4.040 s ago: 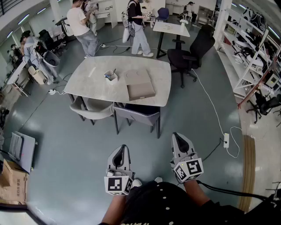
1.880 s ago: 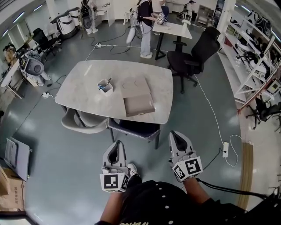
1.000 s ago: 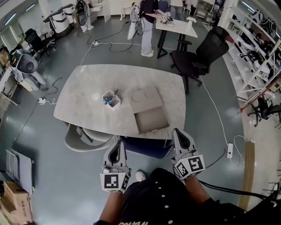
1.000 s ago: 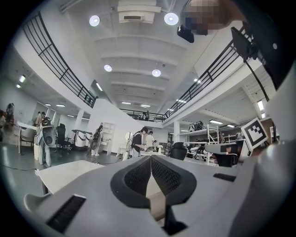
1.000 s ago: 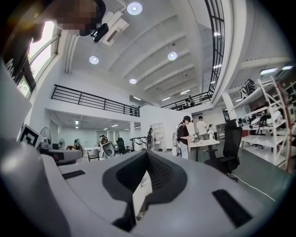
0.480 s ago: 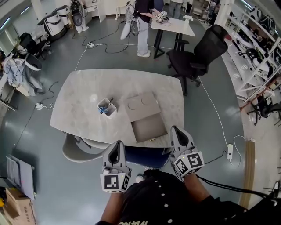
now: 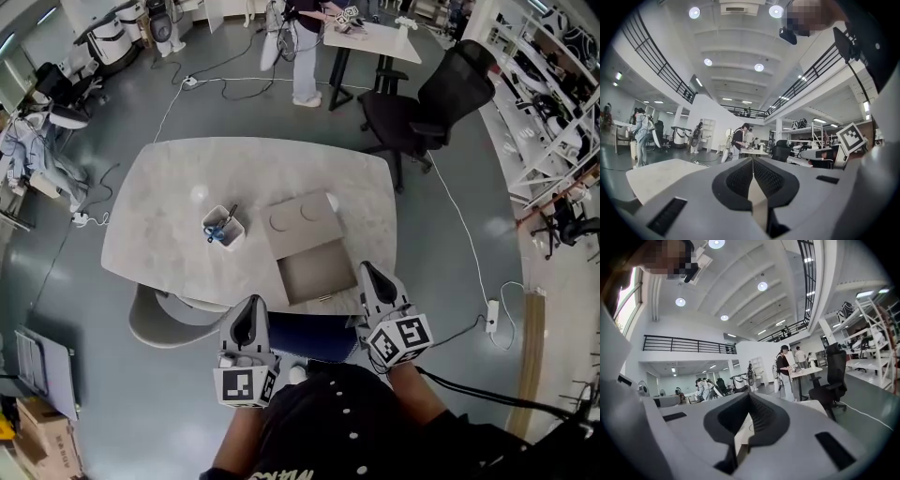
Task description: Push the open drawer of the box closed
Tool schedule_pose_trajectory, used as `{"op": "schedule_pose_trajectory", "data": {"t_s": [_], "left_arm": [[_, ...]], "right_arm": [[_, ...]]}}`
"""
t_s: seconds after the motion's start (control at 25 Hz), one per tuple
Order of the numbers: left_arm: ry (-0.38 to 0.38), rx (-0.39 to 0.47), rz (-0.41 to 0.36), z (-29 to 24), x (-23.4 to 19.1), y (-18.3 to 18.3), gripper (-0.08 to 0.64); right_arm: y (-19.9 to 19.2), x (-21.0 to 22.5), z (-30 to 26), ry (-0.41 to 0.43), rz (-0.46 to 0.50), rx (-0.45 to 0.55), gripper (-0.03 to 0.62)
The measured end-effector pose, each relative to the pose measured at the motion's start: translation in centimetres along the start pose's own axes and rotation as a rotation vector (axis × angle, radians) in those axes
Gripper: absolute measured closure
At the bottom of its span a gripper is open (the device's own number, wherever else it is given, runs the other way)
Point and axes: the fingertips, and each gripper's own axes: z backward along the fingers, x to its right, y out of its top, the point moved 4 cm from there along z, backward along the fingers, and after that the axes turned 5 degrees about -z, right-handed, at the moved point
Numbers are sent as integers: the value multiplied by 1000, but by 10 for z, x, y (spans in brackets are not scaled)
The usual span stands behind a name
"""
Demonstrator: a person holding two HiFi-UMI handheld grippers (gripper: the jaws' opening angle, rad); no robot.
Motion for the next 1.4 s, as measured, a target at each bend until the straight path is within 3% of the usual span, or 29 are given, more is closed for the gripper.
{"op": "schedule_pose_trajectory", "data": {"t_s": [0.24,0.6,0.8,1.04,1.12,1.4], "left_arm": [[-10,-72,26,-8,5,-26,545],[-17,-189,85,-22,13,-79,545],[-20,-249,117,-27,21,-105,545],[-18,-302,135,-32,24,-130,545],[-12,-317,143,-34,23,-136,544],[5,-347,162,-36,19,-149,545]], "right_arm": [[-51,20,-23,-26,-77,-124,594],[-174,41,-39,-78,-92,-456,562],[-232,52,-29,-161,-259,-626,514],[-279,65,-21,-229,-331,-754,454],[-290,65,-24,-228,-308,-793,419],[-311,60,-35,-213,-50,-882,379]]}}
